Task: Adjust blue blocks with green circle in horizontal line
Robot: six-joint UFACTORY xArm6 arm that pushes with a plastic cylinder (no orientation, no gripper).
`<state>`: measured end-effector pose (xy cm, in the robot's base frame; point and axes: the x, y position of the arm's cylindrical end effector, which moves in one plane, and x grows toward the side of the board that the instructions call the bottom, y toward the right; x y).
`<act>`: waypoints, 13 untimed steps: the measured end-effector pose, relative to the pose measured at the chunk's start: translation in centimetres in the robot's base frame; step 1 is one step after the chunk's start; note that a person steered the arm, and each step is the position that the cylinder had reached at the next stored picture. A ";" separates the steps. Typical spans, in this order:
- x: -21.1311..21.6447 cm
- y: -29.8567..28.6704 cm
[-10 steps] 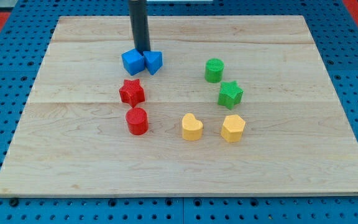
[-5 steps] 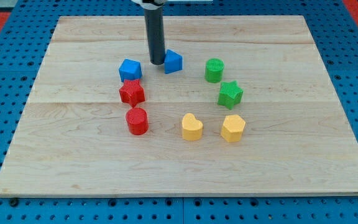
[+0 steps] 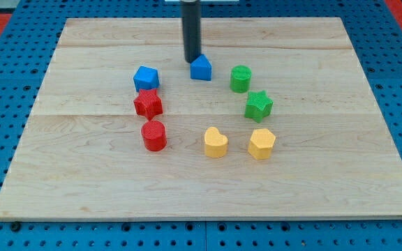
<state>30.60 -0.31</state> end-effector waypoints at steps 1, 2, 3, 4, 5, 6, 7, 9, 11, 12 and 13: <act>-0.6 0.8; -0.7 1.5; -0.6 7.3; 2.5 11.7; 5.0 11.6; 3.2 11.4; 1.9 8.2; 3.5 1.9; 6.7 2.5; 6.7 6.3; 6.5 7.9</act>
<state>37.12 7.62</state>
